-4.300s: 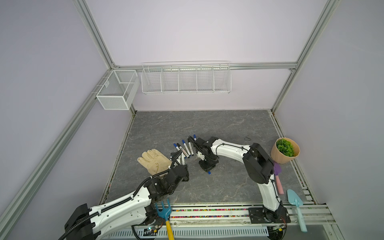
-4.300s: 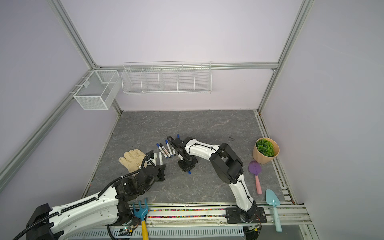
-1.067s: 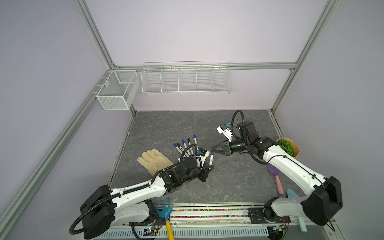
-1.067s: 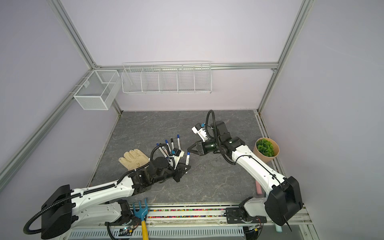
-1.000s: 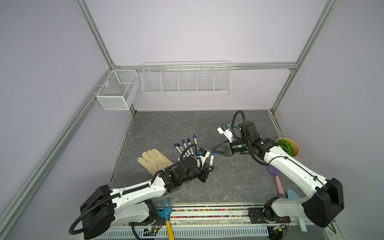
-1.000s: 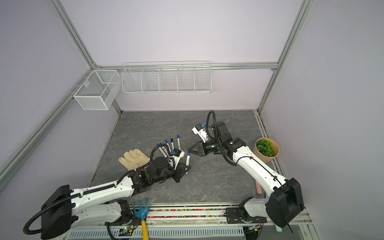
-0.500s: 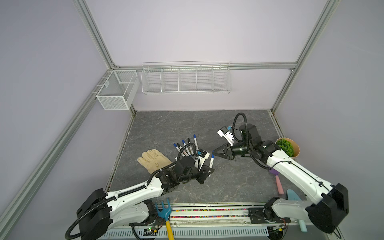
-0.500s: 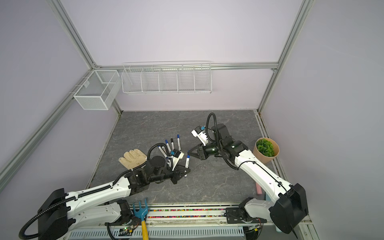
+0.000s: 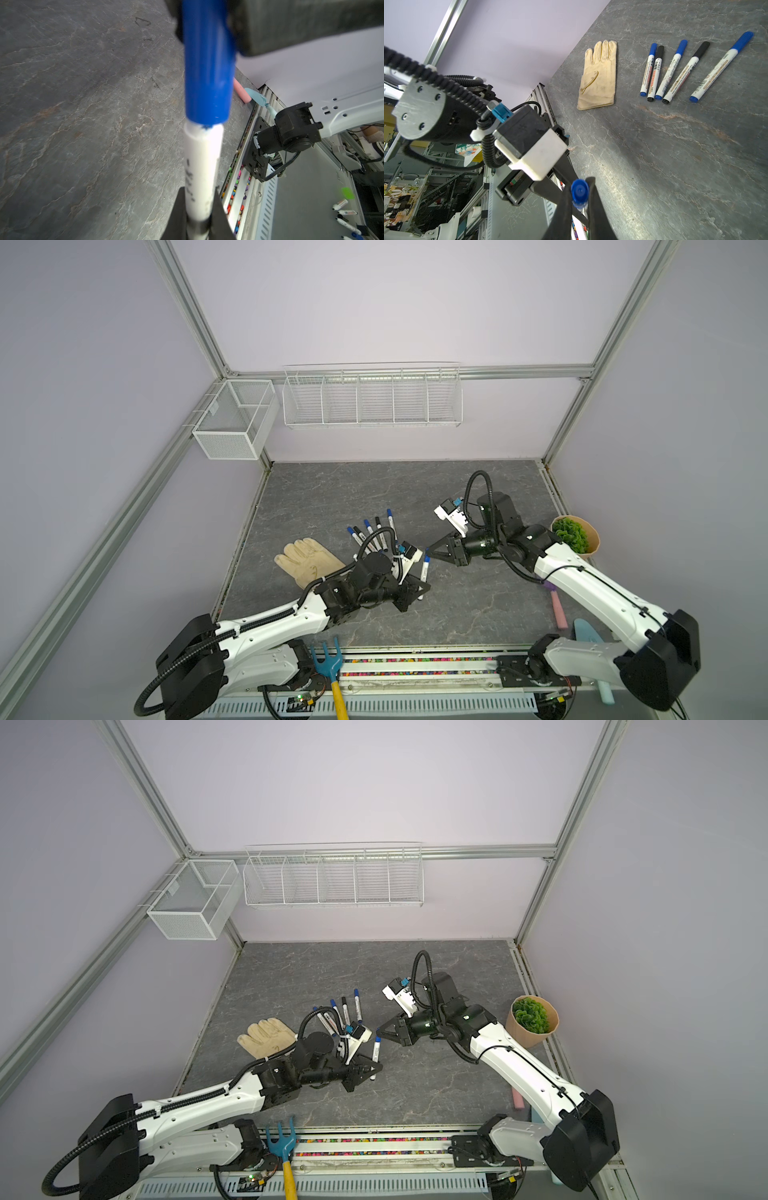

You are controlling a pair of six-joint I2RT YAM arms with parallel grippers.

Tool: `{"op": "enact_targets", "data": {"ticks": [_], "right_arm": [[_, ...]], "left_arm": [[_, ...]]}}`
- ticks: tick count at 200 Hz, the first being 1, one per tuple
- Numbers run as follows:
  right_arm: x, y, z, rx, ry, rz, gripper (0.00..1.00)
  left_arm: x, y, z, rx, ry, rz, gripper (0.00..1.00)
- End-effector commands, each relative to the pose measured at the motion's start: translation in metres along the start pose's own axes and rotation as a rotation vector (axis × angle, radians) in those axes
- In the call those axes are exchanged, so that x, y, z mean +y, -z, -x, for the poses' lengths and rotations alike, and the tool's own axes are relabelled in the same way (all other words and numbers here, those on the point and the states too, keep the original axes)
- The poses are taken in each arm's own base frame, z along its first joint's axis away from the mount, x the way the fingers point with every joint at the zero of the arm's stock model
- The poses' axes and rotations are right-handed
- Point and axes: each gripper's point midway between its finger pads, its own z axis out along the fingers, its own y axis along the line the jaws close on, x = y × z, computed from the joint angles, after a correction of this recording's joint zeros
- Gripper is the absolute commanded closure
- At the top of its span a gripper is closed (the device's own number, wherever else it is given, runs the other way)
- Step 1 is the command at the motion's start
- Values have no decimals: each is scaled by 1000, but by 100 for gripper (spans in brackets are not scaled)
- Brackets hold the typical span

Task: Insert the pens into the pen caps
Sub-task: 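Press the blue cap down onto the marker tip with the right gripper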

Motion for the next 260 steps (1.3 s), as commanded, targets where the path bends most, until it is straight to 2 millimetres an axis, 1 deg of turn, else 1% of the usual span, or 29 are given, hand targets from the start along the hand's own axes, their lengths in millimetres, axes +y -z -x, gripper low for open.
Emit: {"op": "enact_targets", "data": {"ticks": [1,23,35,53,65,78,102,114,133,156,187,210,219,237,260], "right_arm": [[17,-4,-87,294,-196,61,91],[-6,0,-95,293,-173,-98,92],[-12,2,-98,289,-162,-137,92],[-10,1,-101,295,-162,-127,92],[-9,-1,-103,309,-166,-113,92],[-8,-5,-107,331,-169,-104,92],[-20,-10,-117,384,-187,-149,93],[-24,-12,-117,389,-195,-160,93],[-27,-14,-115,387,-195,-165,93],[-30,-17,-114,396,-208,-177,93],[-44,-18,-112,402,-241,-215,93],[-54,-18,-109,398,-282,-222,93],[-60,-19,-110,405,-305,-231,93],[-71,-21,-120,445,-351,-261,93],[-81,-23,-130,485,-392,-294,93]], "left_arm": [[-23,30,127,-414,-55,-31,100],[-24,27,128,-404,-63,-39,100],[-24,27,130,-405,-70,-34,100],[-22,28,134,-420,-75,-16,100],[-22,30,139,-442,-77,-7,100],[-17,33,146,-469,-73,30,100],[-9,37,161,-524,-75,92,100],[-11,40,171,-558,-82,103,100],[-17,45,188,-608,-94,93,100],[-32,52,211,-666,-113,51,100],[-49,57,230,-701,-140,5,100],[-53,60,235,-707,-148,-4,100],[-53,61,235,-712,-148,-1,100],[-51,64,235,-722,-146,11,100],[-49,74,235,-760,-140,27,100]]}}
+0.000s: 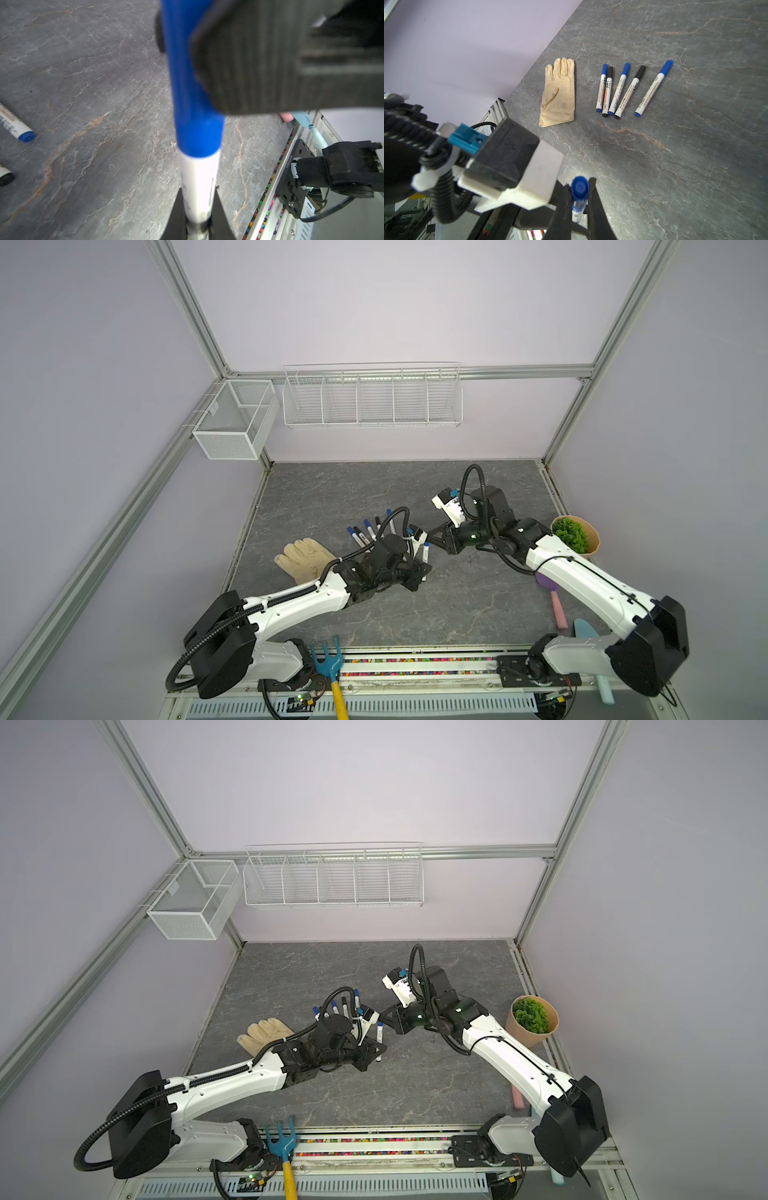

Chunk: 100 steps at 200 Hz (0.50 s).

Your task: Insert the pens into the pen caps

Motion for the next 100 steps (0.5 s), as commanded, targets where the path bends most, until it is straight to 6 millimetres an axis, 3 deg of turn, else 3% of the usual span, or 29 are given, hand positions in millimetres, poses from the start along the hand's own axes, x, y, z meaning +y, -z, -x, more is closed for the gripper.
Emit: {"op": "enact_targets", "data": {"ticks": [1,47,100], "right_arm": [[-26,-9,-156,561,-337,-90,93],[-36,-2,-142,506,-358,-116,93],[-33,4,-105,386,-380,-61,93]], "left_arm": [[-75,124,201,-805,-92,-201,100],[-58,121,182,-764,-73,-133,100],[-30,87,130,-623,27,-107,100]]}}
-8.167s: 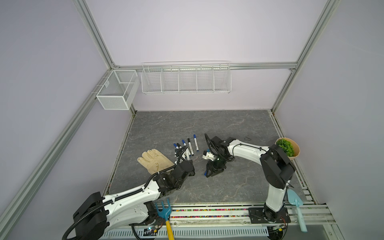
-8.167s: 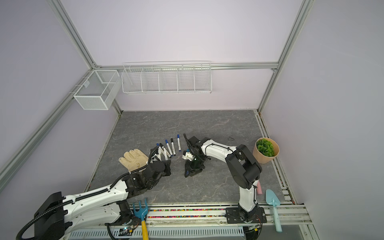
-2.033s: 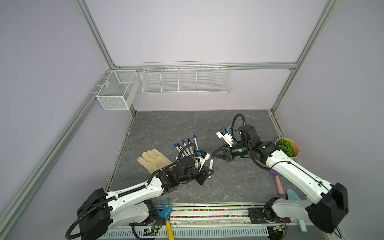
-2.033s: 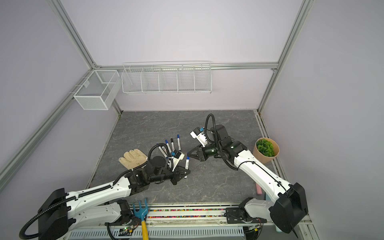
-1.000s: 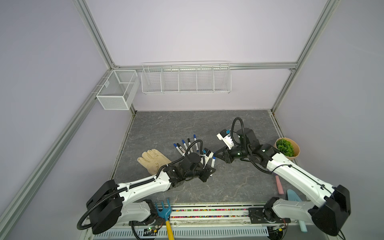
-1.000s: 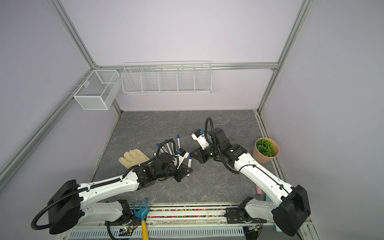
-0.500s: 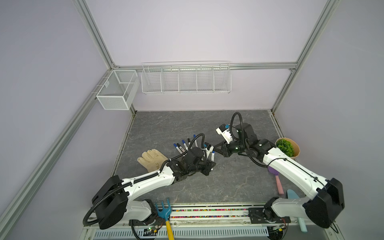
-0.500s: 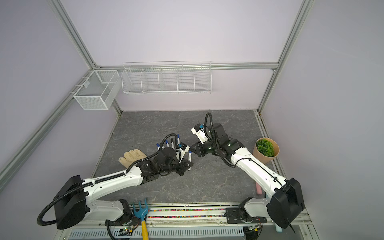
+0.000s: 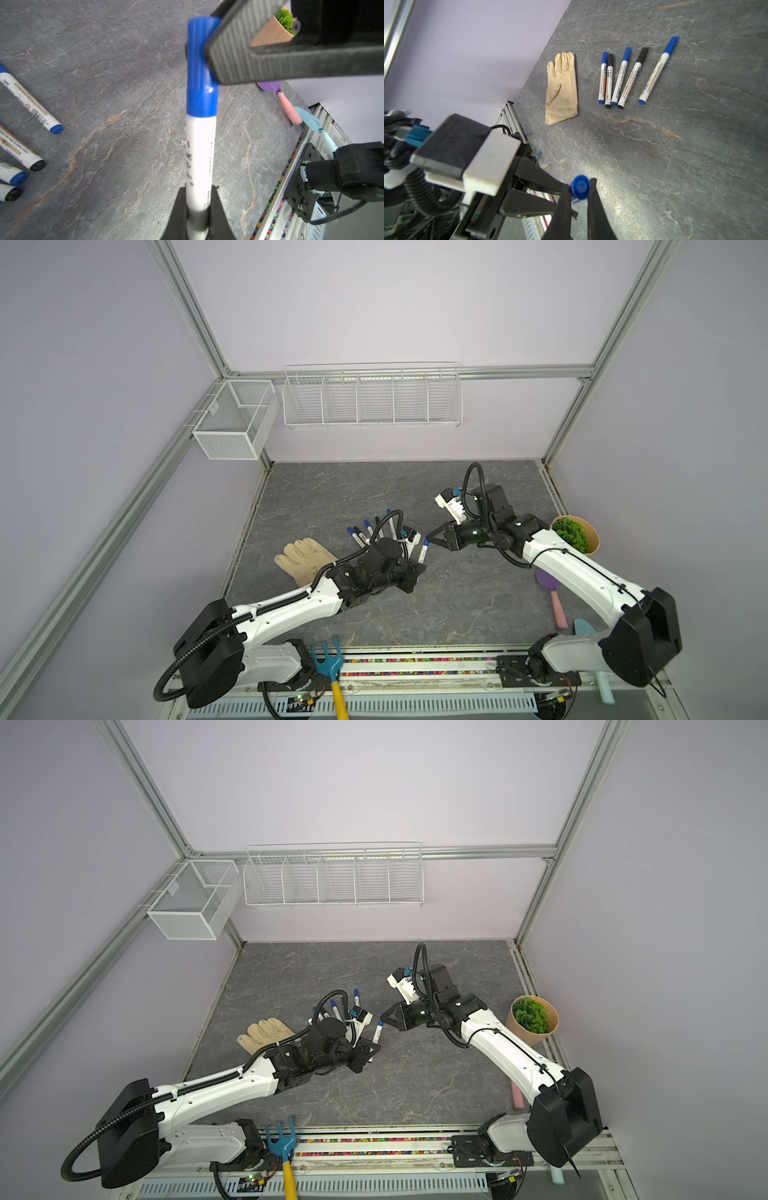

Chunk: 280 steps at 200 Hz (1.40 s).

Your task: Insert the pens into the pen caps

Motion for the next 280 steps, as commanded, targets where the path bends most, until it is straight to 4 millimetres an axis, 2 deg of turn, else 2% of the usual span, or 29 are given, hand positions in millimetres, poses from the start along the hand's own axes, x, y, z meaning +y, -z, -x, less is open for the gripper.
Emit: {"op": "enact_targets", "data": {"ticks": [1,19,25,38,53,73,92,123,157,186,220,248,280], "right_arm": [[-34,-4,-98,344,-257,-116,93],[-31,-5,-85,300,-275,-79,90],[-28,-4,-80,283,-273,-64,84],[-25,-2,-70,248,-261,-60,62],[-28,3,-60,194,-246,-89,51],[-35,9,-56,156,-251,-132,49],[-44,9,-62,173,-268,-166,49],[-52,8,-72,213,-287,-206,49],[-54,8,-72,219,-289,-215,49],[-56,8,-75,232,-293,-223,49],[-57,10,-76,238,-285,-237,49],[-58,12,-77,240,-277,-248,49],[-59,14,-80,247,-274,-257,49]], "left_arm": [[-33,63,133,-556,46,-123,100],[-22,56,116,-527,93,-104,100],[-17,54,110,-520,108,-90,100],[-6,52,98,-512,139,-57,100],[12,52,85,-506,190,8,100],[49,56,65,-507,306,152,100],[95,64,39,-485,434,331,100],[159,77,-2,-441,634,519,100],[208,87,-35,-410,764,618,100],[234,84,-50,-379,818,652,100],[245,65,-51,-310,801,661,99],[255,50,-56,-235,830,702,93],[253,31,-50,-129,808,680,77]]}}
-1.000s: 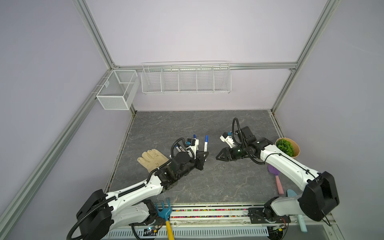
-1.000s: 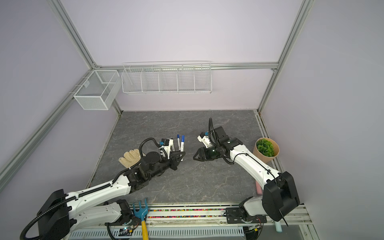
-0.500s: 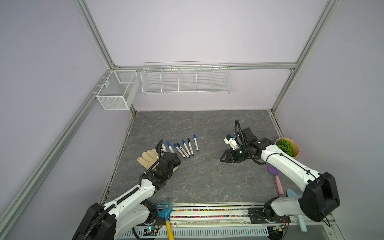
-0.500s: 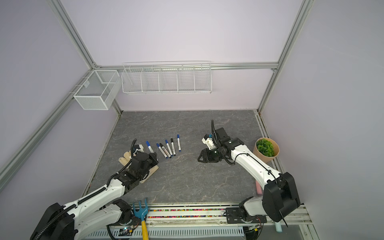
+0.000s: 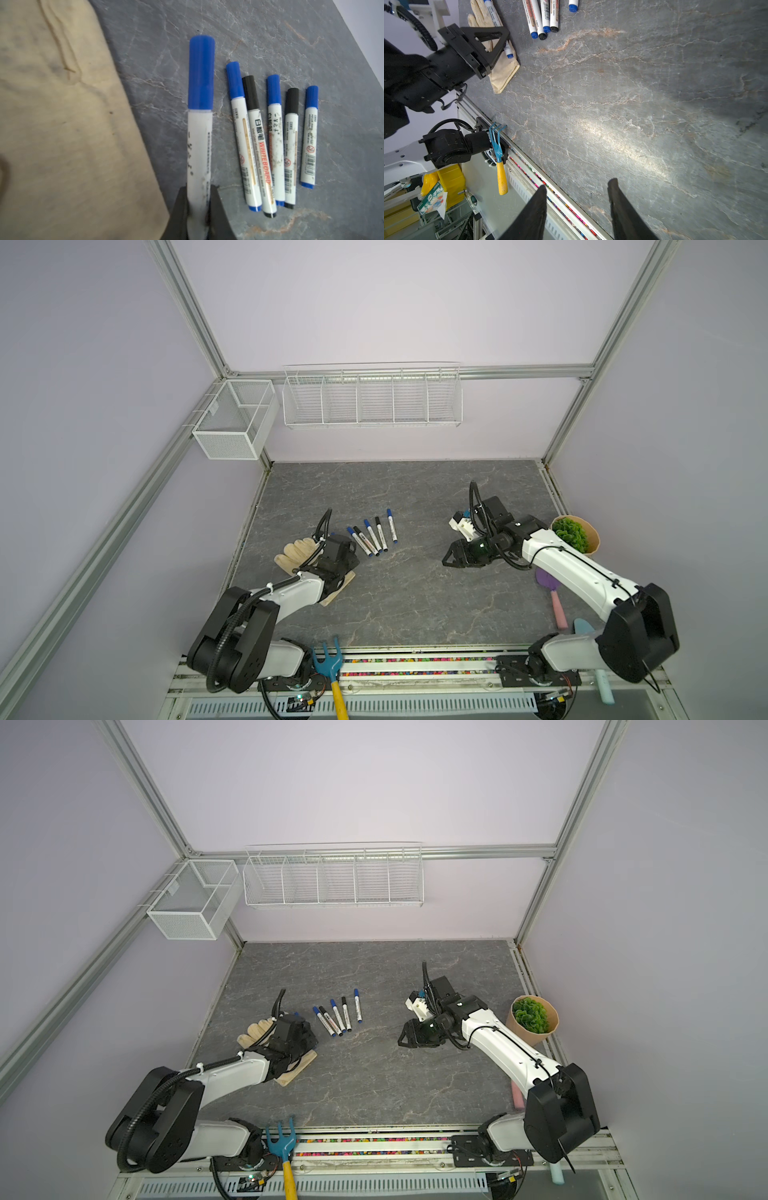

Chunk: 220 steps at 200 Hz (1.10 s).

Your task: Insert the pens into the pen caps

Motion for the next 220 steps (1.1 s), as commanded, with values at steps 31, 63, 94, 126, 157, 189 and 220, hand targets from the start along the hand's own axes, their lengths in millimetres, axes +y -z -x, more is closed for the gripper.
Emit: {"op": "enact_targets", "data": {"ticks": [31,63,94,126,157,189,220], "right_arm": [[-7,2,-6,16,6,-28,49],[-13,6,0,-13,0,-65,49],[-43,24,22,-150,-20,-245,49],[-115,84,59,-498,-149,-641,47],[-157,144,79,-955,-147,-923,39],[-210,148,65,-906,-164,-1232,26],[-236,116,71,-895,-101,-1244,22]], "left_arm": [[-19,-6,2,57,-16,-27,66],[-22,3,5,44,-14,-50,61],[-19,20,13,-5,-13,-62,59],[-17,45,32,-112,-88,-72,59],[0,82,71,-330,-175,25,58],[21,117,115,-522,-286,204,54],[50,116,143,-585,-333,411,51]]}}
